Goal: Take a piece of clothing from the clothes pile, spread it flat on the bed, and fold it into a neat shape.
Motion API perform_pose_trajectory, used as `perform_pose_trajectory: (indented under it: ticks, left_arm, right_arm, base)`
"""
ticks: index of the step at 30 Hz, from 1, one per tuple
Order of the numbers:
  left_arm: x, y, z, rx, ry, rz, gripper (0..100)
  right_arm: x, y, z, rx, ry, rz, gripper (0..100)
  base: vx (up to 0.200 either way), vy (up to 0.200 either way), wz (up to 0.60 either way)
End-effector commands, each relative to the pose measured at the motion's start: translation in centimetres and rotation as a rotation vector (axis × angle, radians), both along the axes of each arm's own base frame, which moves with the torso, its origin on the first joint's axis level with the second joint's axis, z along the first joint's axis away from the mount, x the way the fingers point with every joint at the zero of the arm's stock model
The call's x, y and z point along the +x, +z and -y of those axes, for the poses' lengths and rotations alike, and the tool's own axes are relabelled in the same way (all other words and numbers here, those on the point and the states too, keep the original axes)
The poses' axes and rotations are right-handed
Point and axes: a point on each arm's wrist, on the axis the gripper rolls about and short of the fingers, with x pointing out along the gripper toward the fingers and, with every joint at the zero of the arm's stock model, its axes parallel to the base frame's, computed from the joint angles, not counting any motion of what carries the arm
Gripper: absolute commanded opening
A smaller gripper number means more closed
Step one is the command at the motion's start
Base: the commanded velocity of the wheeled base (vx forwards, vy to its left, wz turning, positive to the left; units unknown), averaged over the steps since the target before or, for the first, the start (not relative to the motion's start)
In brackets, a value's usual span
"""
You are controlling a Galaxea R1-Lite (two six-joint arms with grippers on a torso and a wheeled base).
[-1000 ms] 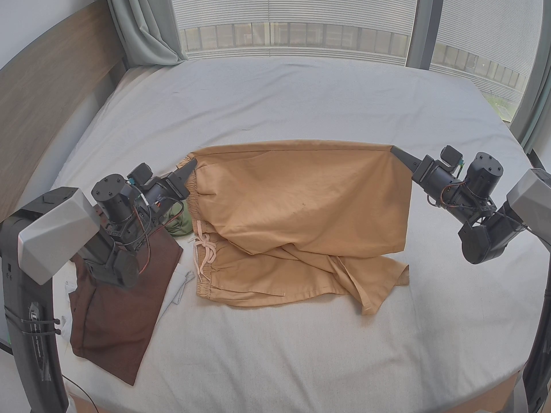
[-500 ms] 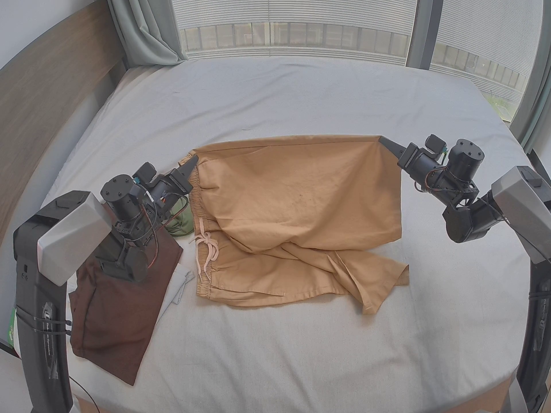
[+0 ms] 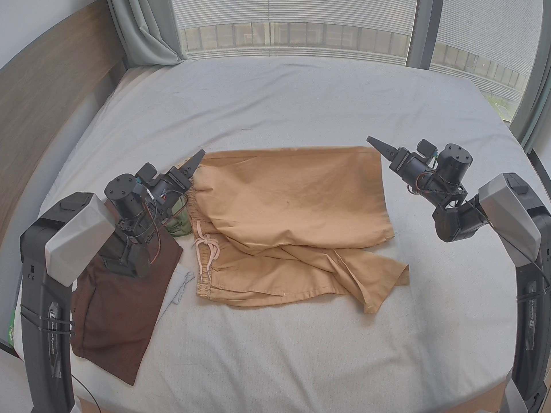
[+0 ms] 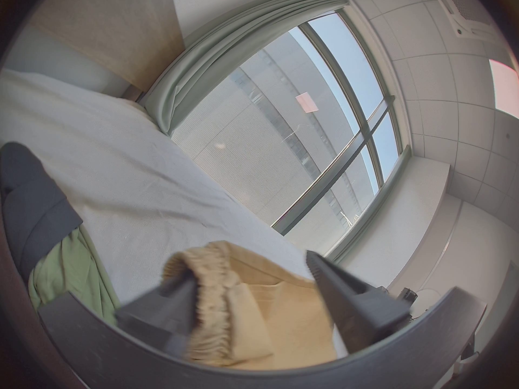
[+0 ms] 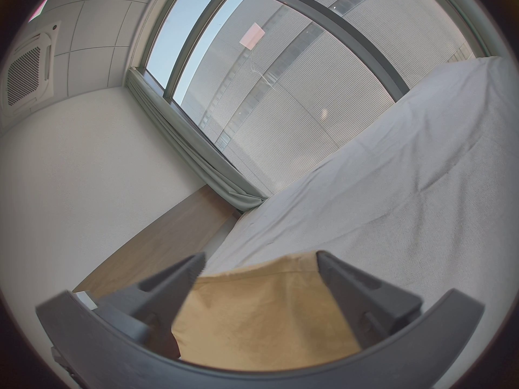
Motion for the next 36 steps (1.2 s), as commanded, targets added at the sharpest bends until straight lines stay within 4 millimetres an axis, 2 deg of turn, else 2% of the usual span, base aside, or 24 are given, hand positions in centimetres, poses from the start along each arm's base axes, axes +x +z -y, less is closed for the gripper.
perform_pose_trajectory:
  ticks: [1, 5, 10, 12, 13, 19, 20, 22, 27, 32, 33, 36]
  left_arm:
    - [-0.2, -0.9, 0.1, 0.003, -0.004, -0.066, 100]
    - [-1.1, -1.3, -0.1, 0.008, -0.003, -0.106, 100]
    - [-4.2, 0.0, -0.6, 0.021, -0.010, -0.150, 100]
    - [-4.3, 0.1, -0.6, 0.022, -0.012, -0.152, 100]
    - [-5.5, 0.6, -0.9, 0.028, -0.028, -0.168, 100]
    - [-10.0, 2.6, -1.9, 0.066, -0.079, -0.184, 100]
    - [-10.1, 2.7, -2.0, 0.067, -0.079, -0.183, 100]
    - [-12.9, 3.8, -2.5, 0.103, -0.131, -0.182, 100]
    - [-16.2, 4.9, -2.9, 0.132, -0.211, -0.179, 100]
    - [-17.2, 5.9, -3.8, 0.158, -0.203, -0.135, 100]
    - [-17.4, 6.9, -5.1, 0.164, -0.186, -0.094, 100]
    - [-18.4, 6.4, -6.1, 0.200, -0.227, -0.093, 100]
  right_arm:
    - [-0.9, -1.5, 0.1, -0.012, -0.007, -0.054, 100]
    - [-2.9, -0.8, 0.2, -0.014, -0.004, -0.064, 100]
    - [-6.3, -0.6, 0.1, -0.044, 0.002, -0.072, 100]
    - [-6.4, -0.7, 0.1, -0.045, 0.001, -0.073, 100]
    - [-7.7, -1.0, 0.0, -0.060, 0.005, -0.081, 100]
    - [-11.7, -1.7, -1.0, -0.088, 0.040, -0.074, 100]
    - [-11.8, -1.8, -1.0, -0.090, 0.042, -0.074, 100]
    - [-13.7, -2.2, -1.6, -0.141, 0.060, -0.065, 100]
    - [-16.0, -2.0, -2.3, -0.183, 0.089, -0.053, 100]
    - [-17.2, -2.0, -2.5, -0.211, 0.099, -0.051, 100]
    - [-17.8, -2.3, -2.4, -0.242, 0.102, -0.053, 100]
    - [-18.4, -2.8, -2.3, -0.276, 0.107, -0.056, 100]
  base:
    - [0.000, 0.000, 0.00]
    - [0.000, 0.000, 0.00]
    - [0.000, 0.000, 0.00]
    - [0.000, 0.000, 0.00]
    - [0.000, 0.000, 0.00]
    - [0.000, 0.000, 0.00]
    - [0.000, 0.000, 0.00]
    - [0.000, 0.000, 0.00]
    - [0.000, 0.000, 0.00]
    - [0.000, 0.000, 0.00]
    - [0.000, 0.000, 0.00]
    - [0.000, 0.000, 0.00]
